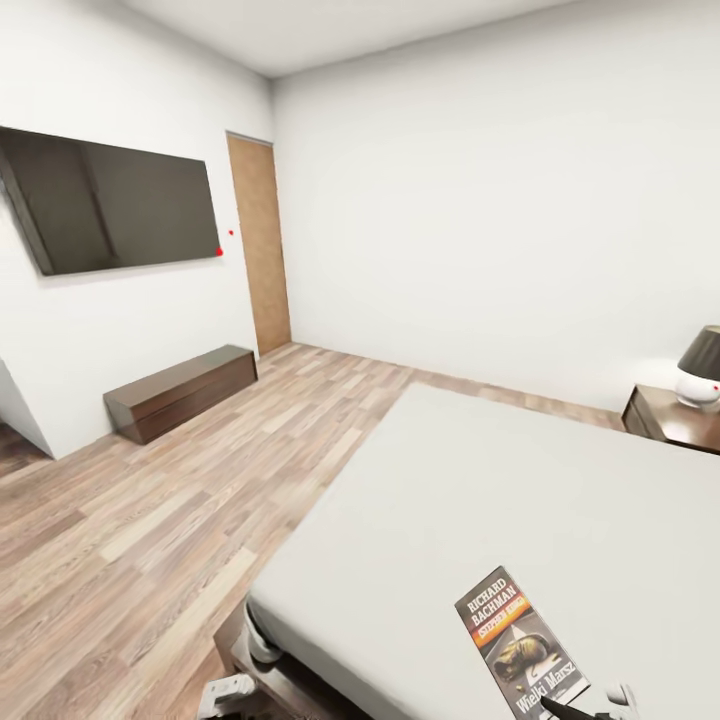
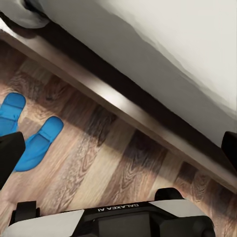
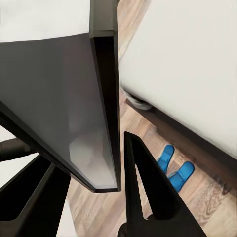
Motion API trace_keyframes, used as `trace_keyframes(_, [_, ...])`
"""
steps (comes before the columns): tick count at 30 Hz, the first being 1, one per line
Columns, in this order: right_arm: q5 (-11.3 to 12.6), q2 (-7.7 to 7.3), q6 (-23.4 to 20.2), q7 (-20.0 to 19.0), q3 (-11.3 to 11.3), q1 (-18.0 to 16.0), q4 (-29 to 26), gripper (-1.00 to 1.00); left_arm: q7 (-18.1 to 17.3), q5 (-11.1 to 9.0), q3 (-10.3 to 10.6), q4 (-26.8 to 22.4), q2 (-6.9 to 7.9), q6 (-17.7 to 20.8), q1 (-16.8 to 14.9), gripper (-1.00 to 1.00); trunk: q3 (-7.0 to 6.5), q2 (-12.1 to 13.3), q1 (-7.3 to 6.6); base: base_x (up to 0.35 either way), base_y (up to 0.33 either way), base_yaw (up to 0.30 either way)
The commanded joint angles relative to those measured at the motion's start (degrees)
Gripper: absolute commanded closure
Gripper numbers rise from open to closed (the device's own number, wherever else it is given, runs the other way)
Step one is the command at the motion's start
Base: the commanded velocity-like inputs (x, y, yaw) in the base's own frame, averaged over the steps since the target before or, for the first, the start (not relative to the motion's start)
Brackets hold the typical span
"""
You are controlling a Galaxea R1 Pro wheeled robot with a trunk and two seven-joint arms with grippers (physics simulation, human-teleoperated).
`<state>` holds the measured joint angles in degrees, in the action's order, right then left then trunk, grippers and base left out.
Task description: In the bedroom, move the book from the bed onto either nightstand, and place the two sandals side by side next to the bed.
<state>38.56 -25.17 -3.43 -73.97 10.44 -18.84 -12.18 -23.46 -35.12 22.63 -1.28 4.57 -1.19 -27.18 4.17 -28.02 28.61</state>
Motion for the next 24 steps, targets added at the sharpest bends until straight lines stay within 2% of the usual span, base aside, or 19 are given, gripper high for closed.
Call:
trace_keyframes(1, [0.6,-0.05,-0.3,-0.1,0.3,0.0,0.0,1.00,-0.2,-0.4,0.5,0.1,0.00,-0.1,-0.1,-1.00,0.12,-0.1,0.03,0.000,0.000,0.292])
trace_keyframes(24, [0.6,-0.05,-0.3,-0.1,0.3,0.0,0.0,1.00,-0.2,-0.4,0.5,0.1,0.00,-0.1,-0.1,-1.00,0.12,-0.1,0.03,0.000,0.000,0.292])
